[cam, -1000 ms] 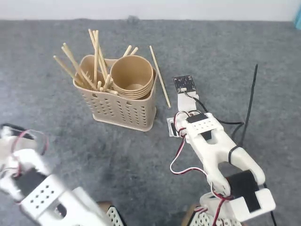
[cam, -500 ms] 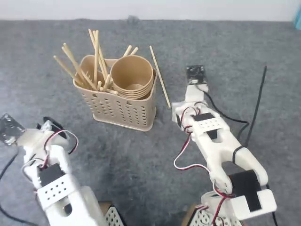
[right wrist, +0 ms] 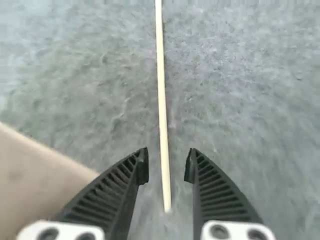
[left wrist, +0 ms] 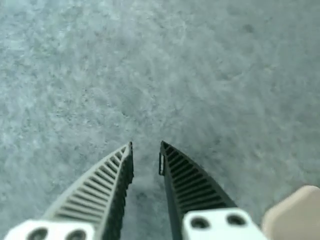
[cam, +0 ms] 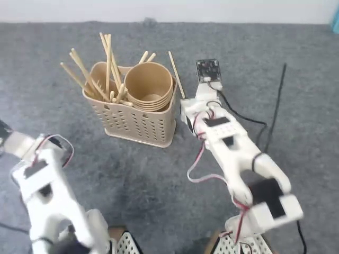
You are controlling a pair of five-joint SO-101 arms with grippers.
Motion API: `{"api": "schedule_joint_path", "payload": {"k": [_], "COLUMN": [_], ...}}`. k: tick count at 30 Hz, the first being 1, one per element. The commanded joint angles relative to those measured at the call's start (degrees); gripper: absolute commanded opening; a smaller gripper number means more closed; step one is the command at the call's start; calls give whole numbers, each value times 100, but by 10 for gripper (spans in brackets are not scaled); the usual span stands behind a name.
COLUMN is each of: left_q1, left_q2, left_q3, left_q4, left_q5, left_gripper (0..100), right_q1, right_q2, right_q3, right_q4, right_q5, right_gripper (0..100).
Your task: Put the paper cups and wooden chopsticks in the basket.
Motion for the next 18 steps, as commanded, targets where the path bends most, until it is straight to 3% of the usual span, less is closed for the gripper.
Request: {"api": "schedule_joint_path", "payload": {"k": [1,11,16,18], "left_q1": [-141,-149,-149,-149], "left_q2": [589,844,844,853], "left_q3": [-673,-866,-866,-866], "left_q4": [-105,-97,-97,-97], "left_q5": [44,316,316,316], "left_gripper": [80,80,80,80], "right_q1": [40,-57,66,145], "right_q2": [769,1815,1877,1877], "right_q3": [-976,-1846,-1855,-1855], "right_q4": [-119,-110,-57,-40], "right_q5": [-62,-26,-9,-9], "right_gripper": [136,135,2,24]}}
